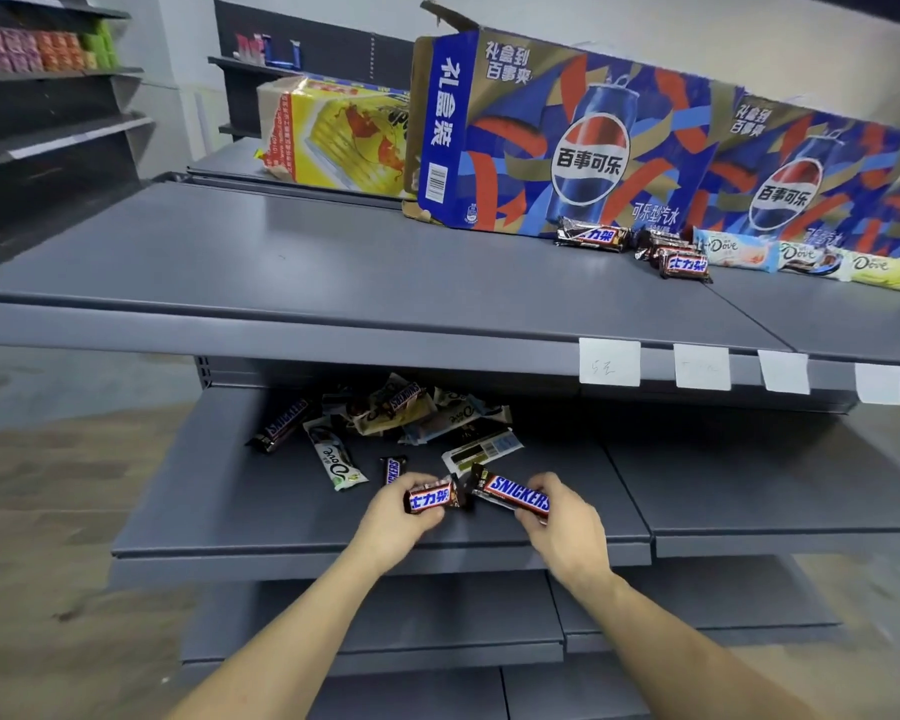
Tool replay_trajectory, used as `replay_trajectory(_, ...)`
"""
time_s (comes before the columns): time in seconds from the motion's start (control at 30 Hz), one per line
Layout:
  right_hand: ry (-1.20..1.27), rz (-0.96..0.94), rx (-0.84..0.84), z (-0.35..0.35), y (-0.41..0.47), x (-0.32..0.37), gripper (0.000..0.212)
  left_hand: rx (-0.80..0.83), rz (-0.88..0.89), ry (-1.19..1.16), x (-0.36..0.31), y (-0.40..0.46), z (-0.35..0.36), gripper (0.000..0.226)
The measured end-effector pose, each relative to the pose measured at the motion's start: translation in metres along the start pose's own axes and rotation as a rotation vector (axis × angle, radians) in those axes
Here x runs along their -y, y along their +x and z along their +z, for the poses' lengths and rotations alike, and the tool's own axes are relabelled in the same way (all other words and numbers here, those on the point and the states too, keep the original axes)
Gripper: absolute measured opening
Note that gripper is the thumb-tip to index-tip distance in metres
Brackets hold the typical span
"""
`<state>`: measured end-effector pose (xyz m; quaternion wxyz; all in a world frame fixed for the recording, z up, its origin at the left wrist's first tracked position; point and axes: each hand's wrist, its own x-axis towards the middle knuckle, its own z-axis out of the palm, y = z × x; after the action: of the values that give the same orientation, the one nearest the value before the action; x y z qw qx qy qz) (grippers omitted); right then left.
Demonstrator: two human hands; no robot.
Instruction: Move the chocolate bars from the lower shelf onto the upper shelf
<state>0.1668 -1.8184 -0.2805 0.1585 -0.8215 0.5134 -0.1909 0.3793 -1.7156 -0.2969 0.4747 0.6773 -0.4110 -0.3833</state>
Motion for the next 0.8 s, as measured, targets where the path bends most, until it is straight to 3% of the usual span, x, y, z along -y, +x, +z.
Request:
replay_trajectory(0.17,0.016,-0.059,-0.022,-0.009,-0.006,-0.005,0.036,-0.113,0.083,0.229,-0.004,-0.009,0.012,0.036)
replay_trajectory(0.4,0.032,-0.148,-0.080,-0.047,-0.027,-0.038,0.035,-0.130,0.187,0.508,-0.029,-0.032,0.049,0.040)
replay_trajectory(0.8,0.081,-0.234,-0.116,-0.156,-0.083,-0.141,0.035,-0.329,0.255,0.634,-0.122,-0.109,0.169,0.029)
